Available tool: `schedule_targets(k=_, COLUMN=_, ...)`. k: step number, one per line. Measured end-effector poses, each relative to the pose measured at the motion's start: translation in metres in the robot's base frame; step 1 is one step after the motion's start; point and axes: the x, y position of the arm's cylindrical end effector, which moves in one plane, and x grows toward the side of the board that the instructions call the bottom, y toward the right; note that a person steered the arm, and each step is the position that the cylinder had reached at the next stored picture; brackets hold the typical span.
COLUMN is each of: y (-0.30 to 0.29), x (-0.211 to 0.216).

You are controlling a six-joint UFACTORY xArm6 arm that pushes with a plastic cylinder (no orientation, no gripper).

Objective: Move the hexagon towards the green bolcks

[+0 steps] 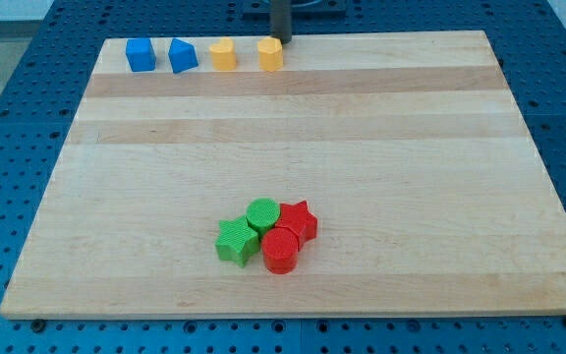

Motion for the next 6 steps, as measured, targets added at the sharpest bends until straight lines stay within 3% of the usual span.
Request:
schedule_targets(k=3, y=-0.014, x=0.037)
schedule_targets(k=6, y=-0.038, x=0.127)
